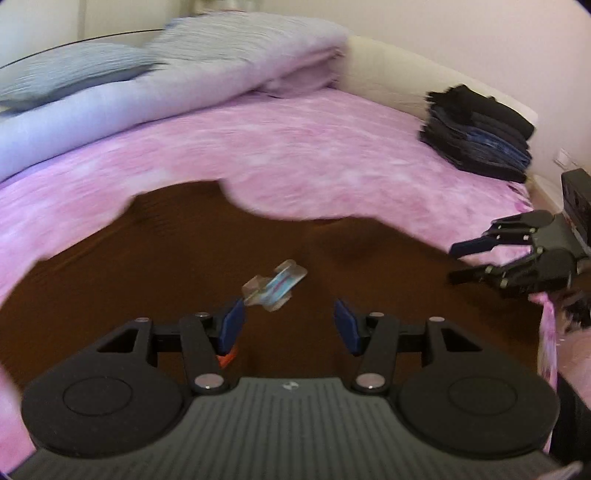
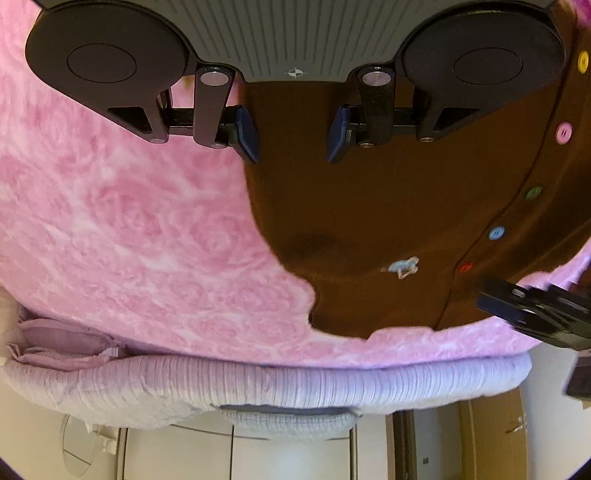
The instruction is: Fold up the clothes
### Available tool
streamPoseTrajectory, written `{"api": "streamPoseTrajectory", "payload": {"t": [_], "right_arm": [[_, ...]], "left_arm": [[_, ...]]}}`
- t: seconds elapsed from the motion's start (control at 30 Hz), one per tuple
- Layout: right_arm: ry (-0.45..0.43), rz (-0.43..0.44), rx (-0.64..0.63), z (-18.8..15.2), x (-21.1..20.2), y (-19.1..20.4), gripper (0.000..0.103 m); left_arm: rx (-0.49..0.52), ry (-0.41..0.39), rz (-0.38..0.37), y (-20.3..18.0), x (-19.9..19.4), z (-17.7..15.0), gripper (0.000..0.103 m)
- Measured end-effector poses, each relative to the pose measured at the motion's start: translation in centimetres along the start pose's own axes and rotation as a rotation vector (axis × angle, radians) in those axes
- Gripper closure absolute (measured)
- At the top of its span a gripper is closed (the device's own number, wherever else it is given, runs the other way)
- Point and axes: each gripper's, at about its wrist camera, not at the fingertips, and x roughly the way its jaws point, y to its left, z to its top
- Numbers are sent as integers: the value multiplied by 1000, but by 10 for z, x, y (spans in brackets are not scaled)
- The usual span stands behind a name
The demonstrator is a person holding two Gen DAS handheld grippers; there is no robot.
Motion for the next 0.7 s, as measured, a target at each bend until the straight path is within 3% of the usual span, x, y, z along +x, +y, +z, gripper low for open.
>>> {"api": "streamPoseTrajectory", "payload": {"t": [0.1, 0.2, 0.27, 0.33, 0.53, 0.6, 0.67, 0.7], "right_arm": [[8, -37, -5, -4, -3, -6, 58], [8, -15, 44, -21, -16, -17, 58], [7, -7, 64, -33, -26, -21, 58], [1, -3, 80, -44, -36, -24, 58], [-21, 8, 123, -60, -68, -17, 64], [-13, 9, 123, -66, -74, -12, 71], [-7, 9, 109, -72, -77, -9, 94], [-5, 13, 107, -74, -77, -9, 96]], "left_arm": [[77, 25, -19, -19, 45, 28, 54], [138, 67, -30, -33, 89, 47, 56], [170, 104, -41, -39, 112, 51, 66], [224, 129, -36, -46, 125, 50, 86], [329, 144, -14, -66, 141, 49, 95], [340, 145, -5, -69, 144, 50, 96], [346, 144, 3, -72, 147, 52, 99], [346, 142, 5, -73, 147, 54, 100]]}}
